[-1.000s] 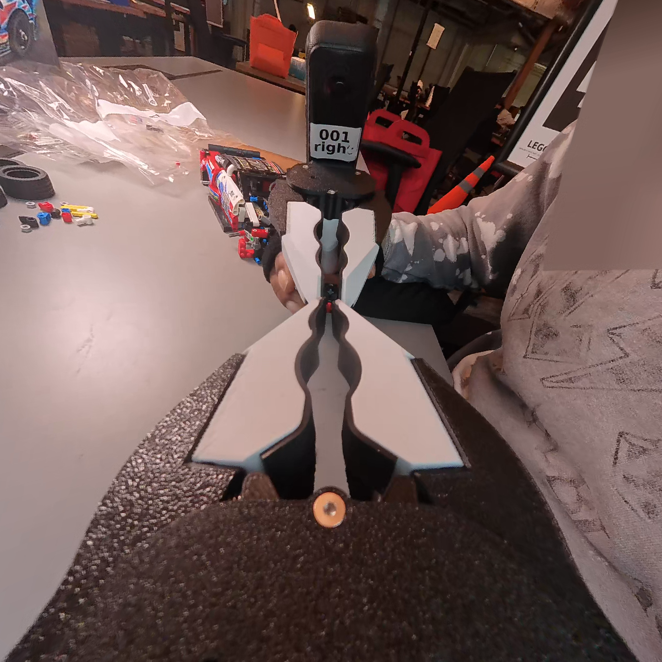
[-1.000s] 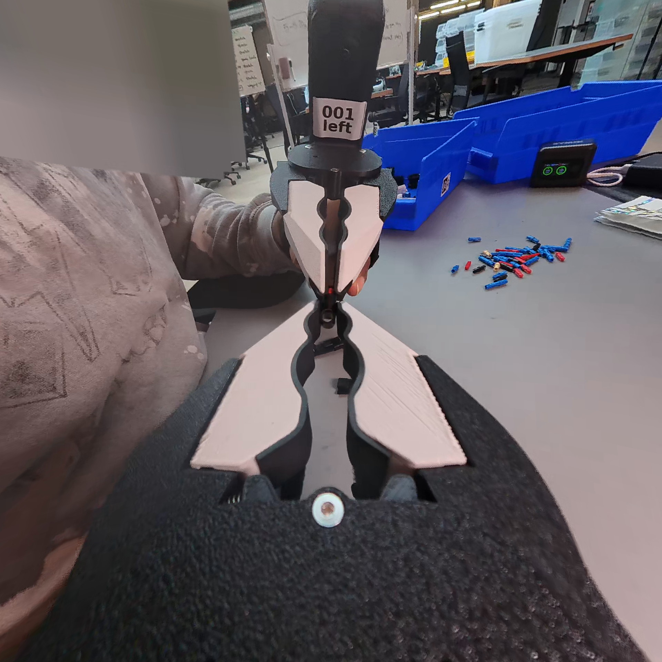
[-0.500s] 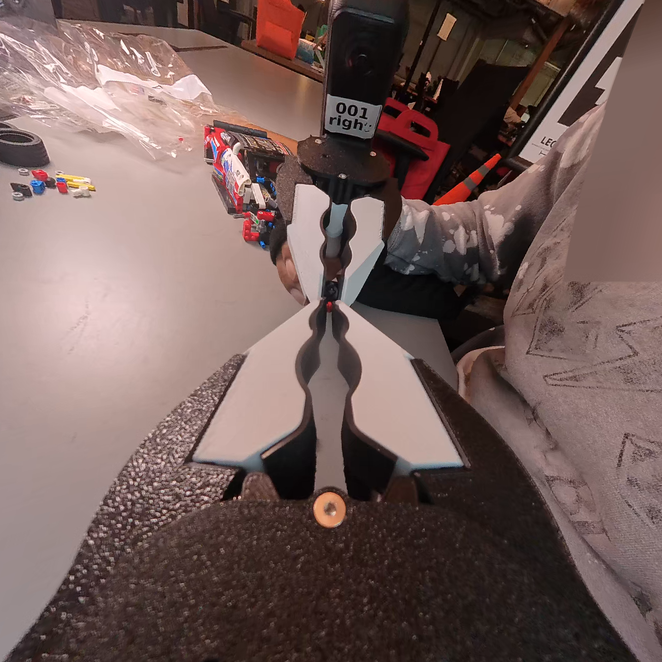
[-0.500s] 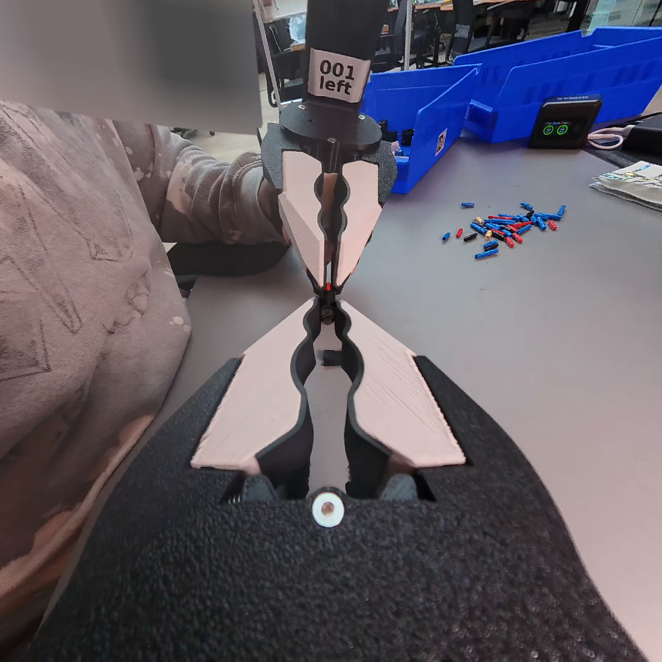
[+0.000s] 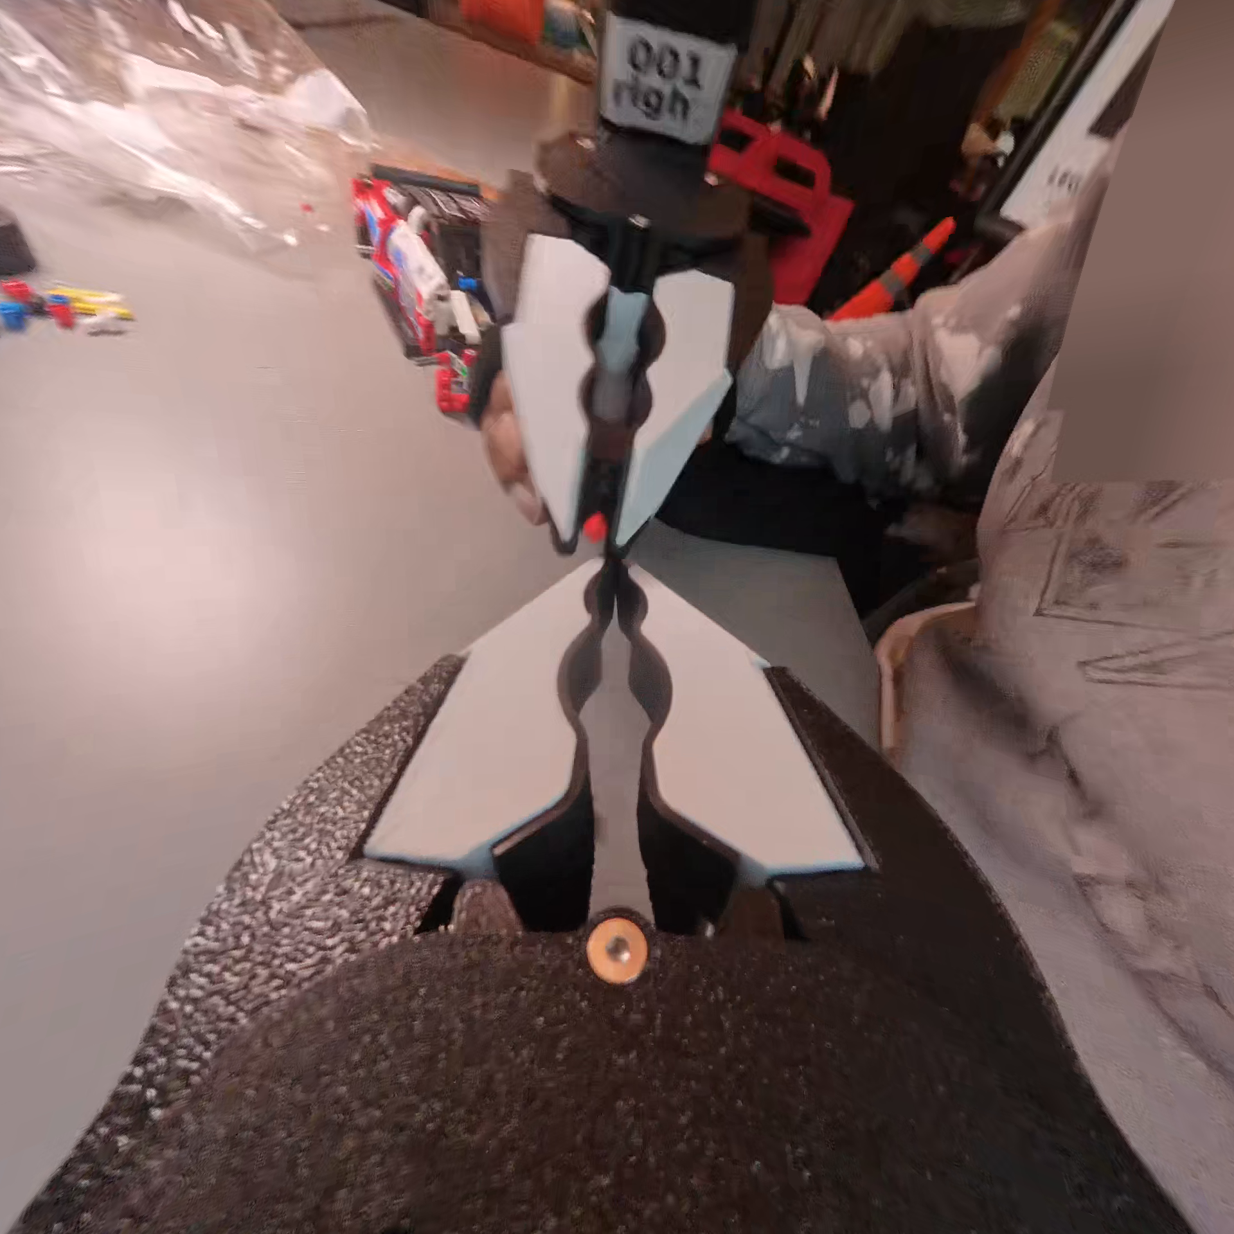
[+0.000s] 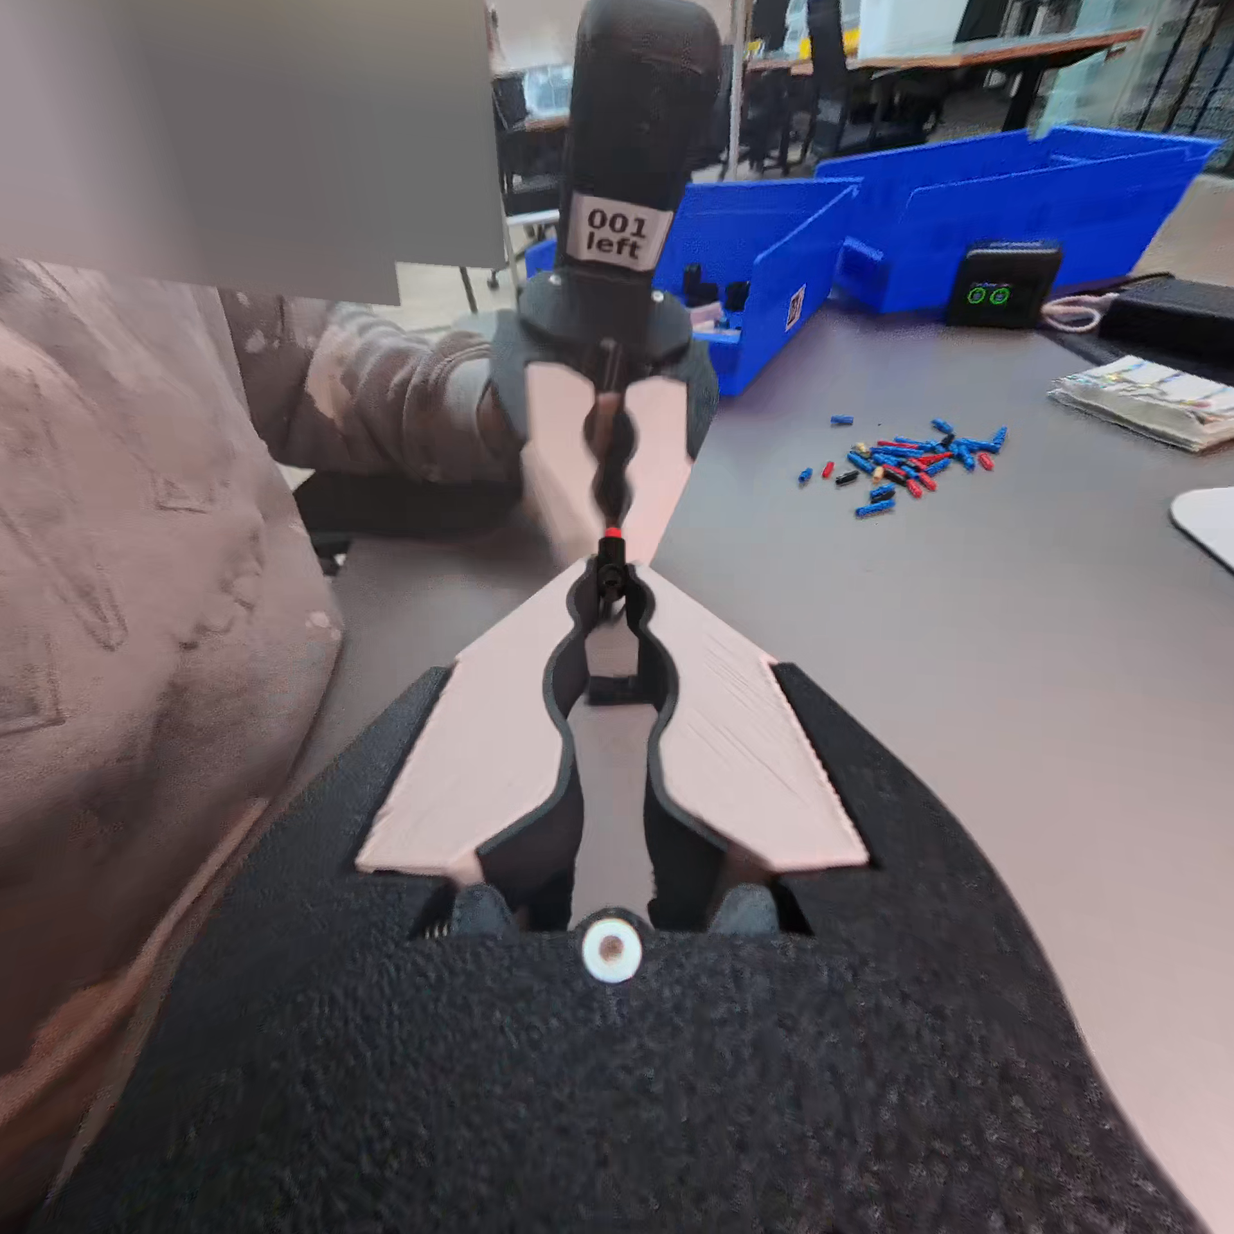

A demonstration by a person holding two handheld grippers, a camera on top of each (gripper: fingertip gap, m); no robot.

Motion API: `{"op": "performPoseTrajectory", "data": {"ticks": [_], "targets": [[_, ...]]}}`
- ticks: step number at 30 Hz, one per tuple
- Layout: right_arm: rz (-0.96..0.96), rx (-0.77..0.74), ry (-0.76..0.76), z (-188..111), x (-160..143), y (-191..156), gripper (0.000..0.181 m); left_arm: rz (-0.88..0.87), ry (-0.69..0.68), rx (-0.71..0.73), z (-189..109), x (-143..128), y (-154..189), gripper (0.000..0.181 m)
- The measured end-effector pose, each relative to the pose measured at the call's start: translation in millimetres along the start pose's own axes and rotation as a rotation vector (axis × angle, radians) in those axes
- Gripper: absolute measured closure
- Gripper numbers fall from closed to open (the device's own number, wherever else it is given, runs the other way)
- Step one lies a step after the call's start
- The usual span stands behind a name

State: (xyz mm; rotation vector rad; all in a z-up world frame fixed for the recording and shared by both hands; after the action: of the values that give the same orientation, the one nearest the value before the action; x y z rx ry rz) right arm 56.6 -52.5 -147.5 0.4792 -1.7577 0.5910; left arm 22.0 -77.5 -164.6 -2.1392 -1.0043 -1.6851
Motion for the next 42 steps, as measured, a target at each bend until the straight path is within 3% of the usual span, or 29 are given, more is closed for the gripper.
{"op": "performPoseTrajectory", "data": {"ticks": [2, 4, 5, 7, 10, 16, 24, 42], "targets": [[0.028, -0.002, -0.005, -1, 0, 10, 0.175, 0.046, 0.003, 0.01, 1, 9, -9, 0.181], [0.041, -0.019, -0.009, -13, -6, 12, 0.175, -0.078, 0.086, 0.023, -16, 24, -28, 0.181], [0.047, -0.013, -0.013, -12, -11, 10, 0.175, -0.094, 0.1, 0.017, -19, 24, -30, 0.181], [0.069, -0.037, -0.032, -12, -20, 11, 0.175, -0.1, 0.08, -0.002, -15, 17, -25, 0.164], [0.055, -0.055, -0.044, -13, -20, 12, 0.175, -0.117, 0.038, -0.04, -8, 10, -17, 0.16], [0.003, -0.043, -0.13, 0, -28, 5, 0.175, -0.047, -0.005, -0.029, -1, 2, -10, 0.179], [-0.029, -0.041, -0.122, 3, -23, 1, 0.175, 0.043, -0.035, -0.004, -2, -2, -7, 0.177], [-0.061, -0.035, -0.023, 1, -16, 1, 0.169, -0.066, -0.013, -0.04, -8, -1, -11, 0.18]]}}
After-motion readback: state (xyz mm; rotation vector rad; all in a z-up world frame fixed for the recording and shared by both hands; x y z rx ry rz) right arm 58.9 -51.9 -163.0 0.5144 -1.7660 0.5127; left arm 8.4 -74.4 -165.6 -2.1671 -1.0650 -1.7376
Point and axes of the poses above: each gripper's, where its closed fingertips meet, z out along the fingers, x out of its top, y = z × x across the jaws, the point moved 3 cm from there along -z, back along the fingers, and after that the axes turned 11 degrees about x, right-handed, at the moved point
